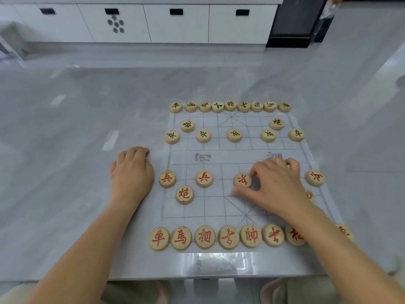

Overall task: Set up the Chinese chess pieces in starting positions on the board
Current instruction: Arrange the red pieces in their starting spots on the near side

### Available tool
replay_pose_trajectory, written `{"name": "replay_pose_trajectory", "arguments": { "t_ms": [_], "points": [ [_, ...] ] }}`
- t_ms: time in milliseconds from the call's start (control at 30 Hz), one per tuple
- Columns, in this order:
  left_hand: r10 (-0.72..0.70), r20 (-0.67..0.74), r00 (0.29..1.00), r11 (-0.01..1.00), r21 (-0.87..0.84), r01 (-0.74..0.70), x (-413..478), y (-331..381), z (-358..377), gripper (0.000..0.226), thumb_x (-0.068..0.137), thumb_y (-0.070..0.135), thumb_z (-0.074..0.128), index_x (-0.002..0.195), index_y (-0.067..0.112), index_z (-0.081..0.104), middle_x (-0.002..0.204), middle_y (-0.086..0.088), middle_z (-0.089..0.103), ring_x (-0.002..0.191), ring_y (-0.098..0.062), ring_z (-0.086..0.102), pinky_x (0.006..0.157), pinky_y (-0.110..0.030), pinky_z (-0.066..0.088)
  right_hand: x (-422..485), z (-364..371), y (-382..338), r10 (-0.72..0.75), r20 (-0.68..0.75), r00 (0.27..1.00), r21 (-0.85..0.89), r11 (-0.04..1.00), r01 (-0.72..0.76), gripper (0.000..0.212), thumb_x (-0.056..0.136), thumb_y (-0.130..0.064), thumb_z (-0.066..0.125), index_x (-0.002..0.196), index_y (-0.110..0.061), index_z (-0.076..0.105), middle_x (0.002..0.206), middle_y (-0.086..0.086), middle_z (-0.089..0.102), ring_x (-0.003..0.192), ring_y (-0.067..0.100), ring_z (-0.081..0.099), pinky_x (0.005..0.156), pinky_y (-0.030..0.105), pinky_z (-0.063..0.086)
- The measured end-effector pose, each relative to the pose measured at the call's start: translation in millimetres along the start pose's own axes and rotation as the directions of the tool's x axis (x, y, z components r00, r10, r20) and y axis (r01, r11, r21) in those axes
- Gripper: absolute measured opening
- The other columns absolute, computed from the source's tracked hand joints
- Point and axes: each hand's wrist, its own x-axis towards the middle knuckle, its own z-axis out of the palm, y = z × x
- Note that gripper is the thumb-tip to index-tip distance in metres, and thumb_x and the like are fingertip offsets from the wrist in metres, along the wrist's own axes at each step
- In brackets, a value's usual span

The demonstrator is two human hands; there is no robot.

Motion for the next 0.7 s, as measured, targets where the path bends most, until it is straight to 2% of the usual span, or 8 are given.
{"name": "replay_pose_trajectory", "arguments": {
  "t_ms": [100, 200, 300, 400, 467, 533, 600, 700],
  "points": [
    [-0.005, 0.007, 1.0, 1.0, 0.0, 0.005, -0.1, 0.5, -1.8, 0.034, 0.091, 0.023, 0.039, 0.122, 0.018, 0.053, 0.127, -0.002, 0.054, 0.118, -0.027, 0.043, 0.096, -0.042, 0.033, 5.7, 1.9, -5.1, -0.056, -0.008, 0.998, -0.003, 0.998, 0.056, 0.054, 0.071, -0.08, 0.036, 0.088, -0.031, 0.053, 0.087, -0.015, 0.052, 0.099, 0.012, 0.042, 0.093, 0.035, 0.014],
    [-0.01, 0.015, 1.0, 1.0, 0.004, 0.01, 0.3, 1.7, -2.4, 0.035, 0.091, 0.023, 0.038, 0.122, 0.018, 0.053, 0.127, -0.002, 0.054, 0.118, -0.027, 0.043, 0.097, -0.042, 0.033, 5.1, 2.3, -0.7, -0.118, -0.009, 0.993, 0.103, 0.988, 0.118, 0.037, 0.075, -0.06, 0.049, 0.103, -0.036, 0.054, 0.098, -0.018, 0.053, 0.105, 0.012, 0.04, 0.096, 0.037, 0.014],
    [-0.013, 0.016, 1.0, 1.0, -0.004, 0.014, 0.3, 1.8, -2.5, 0.034, 0.091, 0.023, 0.039, 0.122, 0.018, 0.053, 0.127, -0.002, 0.054, 0.119, -0.027, 0.043, 0.097, -0.043, 0.033, 2.7, 2.8, 3.5, -0.109, -0.002, 0.994, 0.122, 0.987, 0.108, 0.051, 0.071, -0.063, 0.05, 0.115, -0.038, 0.047, 0.108, -0.017, 0.05, 0.11, 0.012, 0.037, 0.096, 0.036, 0.013],
    [-0.011, 0.018, 1.0, 1.0, -0.006, 0.011, 0.2, 1.6, -3.0, 0.034, 0.092, 0.023, 0.038, 0.122, 0.018, 0.053, 0.127, -0.003, 0.054, 0.119, -0.027, 0.042, 0.098, -0.043, 0.033, 5.0, 4.1, -0.2, -0.056, -0.024, 0.998, 0.064, 0.996, 0.057, 0.056, 0.067, -0.078, 0.045, 0.099, -0.033, 0.051, 0.097, -0.015, 0.05, 0.103, 0.012, 0.04, 0.093, 0.035, 0.014],
    [-0.011, 0.021, 1.0, 1.0, -0.007, 0.011, 0.3, 1.8, -3.3, 0.035, 0.092, 0.024, 0.038, 0.123, 0.017, 0.053, 0.128, -0.003, 0.054, 0.12, -0.027, 0.042, 0.098, -0.044, 0.032, 6.4, 4.7, -2.2, -0.065, -0.031, 0.997, 0.064, 0.996, 0.067, 0.045, 0.073, -0.07, 0.047, 0.095, -0.031, 0.053, 0.091, -0.015, 0.051, 0.102, 0.013, 0.042, 0.092, 0.035, 0.014],
    [-0.012, 0.023, 1.0, 1.0, -0.005, 0.012, 0.3, 1.9, -3.2, 0.035, 0.092, 0.024, 0.038, 0.123, 0.017, 0.053, 0.128, -0.003, 0.054, 0.12, -0.027, 0.042, 0.098, -0.044, 0.032, 7.3, 4.4, -0.5, -0.078, -0.039, 0.996, 0.124, 0.989, 0.083, 0.035, 0.077, -0.056, 0.051, 0.104, -0.034, 0.054, 0.097, -0.016, 0.052, 0.105, 0.013, 0.041, 0.092, 0.036, 0.015],
    [-0.013, 0.022, 1.0, 1.0, -0.006, 0.013, 0.4, 1.9, -2.9, 0.035, 0.092, 0.024, 0.038, 0.123, 0.018, 0.053, 0.128, -0.003, 0.054, 0.12, -0.027, 0.042, 0.098, -0.043, 0.032, 8.2, 2.8, 2.6, -0.1, -0.01, 0.995, 0.145, 0.984, 0.1, 0.039, 0.078, -0.049, 0.052, 0.115, -0.037, 0.05, 0.108, -0.016, 0.052, 0.109, 0.013, 0.039, 0.096, 0.037, 0.015],
    [-0.01, 0.021, 1.0, 1.0, -0.005, 0.01, 0.5, 2.3, -3.2, 0.034, 0.093, 0.025, 0.038, 0.123, 0.018, 0.053, 0.128, -0.003, 0.054, 0.12, -0.027, 0.043, 0.098, -0.043, 0.033, 10.6, 2.8, 3.8, -0.108, 0.04, 0.993, 0.141, 0.985, 0.101, 0.049, 0.076, -0.054, 0.054, 0.121, -0.037, 0.046, 0.113, -0.014, 0.05, 0.112, 0.014, 0.038, 0.1, 0.038, 0.016]
  ]
}}
